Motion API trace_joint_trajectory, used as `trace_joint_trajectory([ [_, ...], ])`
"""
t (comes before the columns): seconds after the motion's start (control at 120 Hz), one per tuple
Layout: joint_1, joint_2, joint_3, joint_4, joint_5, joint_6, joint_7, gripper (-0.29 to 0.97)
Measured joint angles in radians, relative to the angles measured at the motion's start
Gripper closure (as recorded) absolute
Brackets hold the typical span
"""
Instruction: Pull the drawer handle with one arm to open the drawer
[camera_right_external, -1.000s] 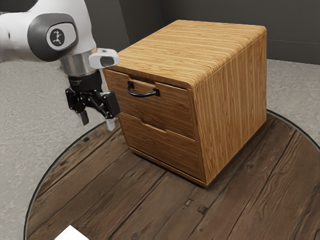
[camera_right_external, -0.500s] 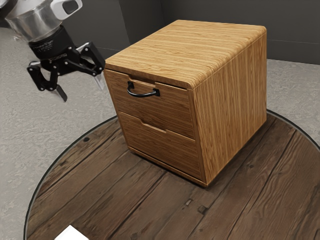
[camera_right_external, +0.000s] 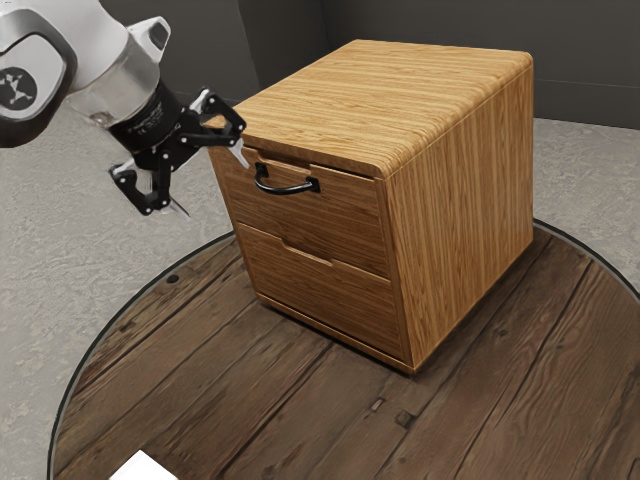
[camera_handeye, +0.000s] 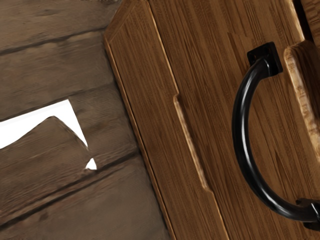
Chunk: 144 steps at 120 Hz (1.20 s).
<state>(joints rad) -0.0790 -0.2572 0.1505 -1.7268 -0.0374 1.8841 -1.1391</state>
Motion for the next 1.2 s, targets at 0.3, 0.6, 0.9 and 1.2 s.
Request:
trace_joint_trajectory([
  [0.3, -0.011, -0.002, 0.001, -0.066, 0.008, 0.119, -0.176, 0.00],
  [0.6, -0.011, 0.029, 0.002, -0.099, 0.011, 0.192, -0.275, 0.00],
  [0.9, -0.009, 0.047, 0.007, -0.109, 0.009, 0.234, -0.335, 0.00],
  [1.2, -0.011, 0.079, 0.007, -0.109, 0.006, 0.265, -0.368, 0.00],
])
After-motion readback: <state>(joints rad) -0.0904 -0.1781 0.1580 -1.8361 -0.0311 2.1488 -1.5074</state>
